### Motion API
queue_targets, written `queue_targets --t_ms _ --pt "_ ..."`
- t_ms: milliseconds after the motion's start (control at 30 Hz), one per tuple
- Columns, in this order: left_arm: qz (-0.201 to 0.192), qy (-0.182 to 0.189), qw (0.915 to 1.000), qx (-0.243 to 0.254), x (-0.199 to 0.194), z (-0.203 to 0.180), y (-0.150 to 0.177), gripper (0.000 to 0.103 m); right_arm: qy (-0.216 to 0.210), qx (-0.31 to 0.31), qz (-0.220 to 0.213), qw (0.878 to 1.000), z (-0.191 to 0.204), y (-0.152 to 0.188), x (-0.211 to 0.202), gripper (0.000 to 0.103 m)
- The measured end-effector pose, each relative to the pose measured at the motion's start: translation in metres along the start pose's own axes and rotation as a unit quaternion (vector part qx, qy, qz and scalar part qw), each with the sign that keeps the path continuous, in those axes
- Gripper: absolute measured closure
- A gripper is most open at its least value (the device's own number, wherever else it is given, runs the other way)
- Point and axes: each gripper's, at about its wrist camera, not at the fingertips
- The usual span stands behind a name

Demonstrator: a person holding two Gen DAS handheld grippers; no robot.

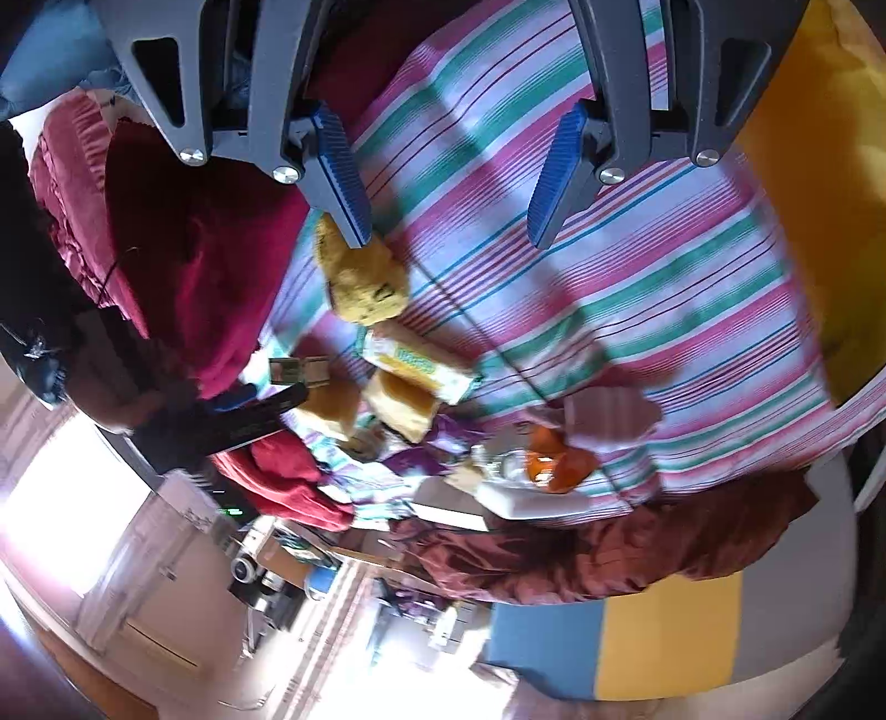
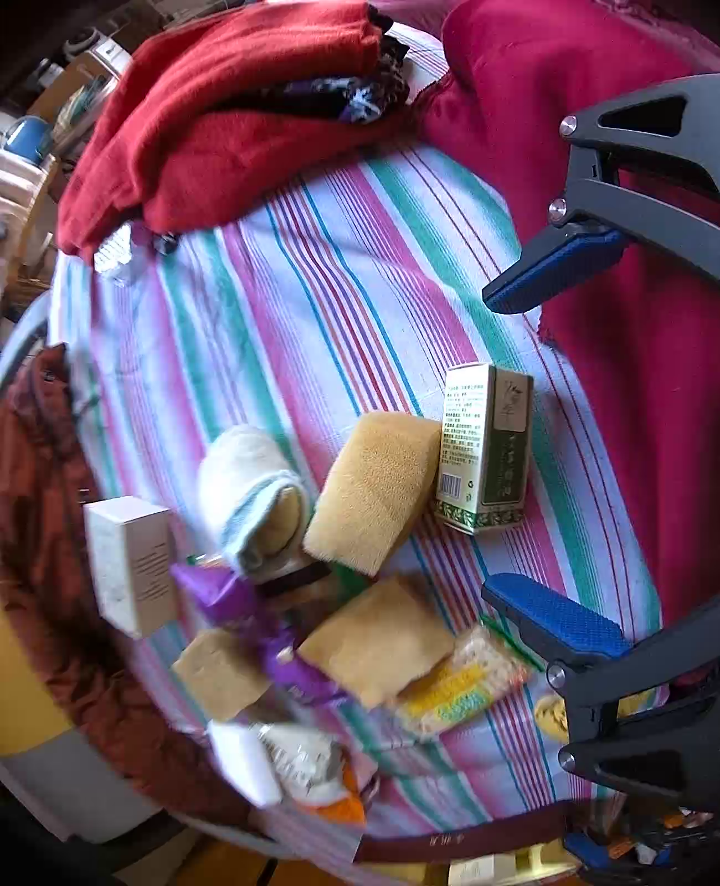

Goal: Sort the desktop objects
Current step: 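Grasp the yellow plush toy with the left tool while the right tool grasps the green box, then carry the plush toy and green box into the gold tray and release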

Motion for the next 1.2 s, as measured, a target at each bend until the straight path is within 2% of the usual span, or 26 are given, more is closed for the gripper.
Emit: queue_targets --t_ms 233,333,400,700,833,900,1000,1133,1200 --pt "0.012 0.025 0.9989 0.038 0.023 -0.028 -0.010 0.043 0.024 0.012 0.042 0.999 -0.003 -0.004 0.022 0.008" --pt "0.020 0.033 0.9982 0.046 0.035 -0.038 -0.015 0.042 0.023 0.015 0.055 0.998 -0.004 -0.002 0.026 0.018" --pt "0.025 0.041 0.9977 0.048 0.044 -0.044 -0.018 0.041 0.020 0.014 0.061 0.998 -0.004 -0.001 0.028 0.030" --pt "0.055 0.053 0.9959 0.048 0.079 -0.059 -0.025 0.039 0.006 -0.010 0.052 0.999 0.004 0.007 0.019 0.031" --pt "0.070 0.051 0.9952 0.045 0.094 -0.059 -0.022 0.040 -0.012 -0.050 0.041 0.998 0.021 0.019 0.010 0.030" --pt "0.072 0.053 0.9952 0.040 0.099 -0.059 -0.019 0.041 -0.028 -0.070 0.033 0.997 0.029 0.023 0.006 0.030" --pt "0.061 0.052 0.9957 0.045 0.100 -0.059 -0.016 0.053 -0.033 -0.109 0.029 0.993 0.042 0.032 0.001 0.030" --pt "0.041 0.048 0.9964 0.057 0.094 -0.061 -0.012 0.066 -0.045 -0.130 0.022 0.990 0.049 0.040 -0.006 0.030" --pt "0.030 0.045 0.9968 0.059 0.089 -0.061 -0.011 0.068 -0.051 -0.133 0.015 0.990 0.049 0.042 -0.011 0.030"
Point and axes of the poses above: each gripper's, at about its wrist camera, not at the fingertips, and x roughly the way its jaws point, z to its left, y to its underside, and after that the axes turned 11 degrees about -y, right-handed
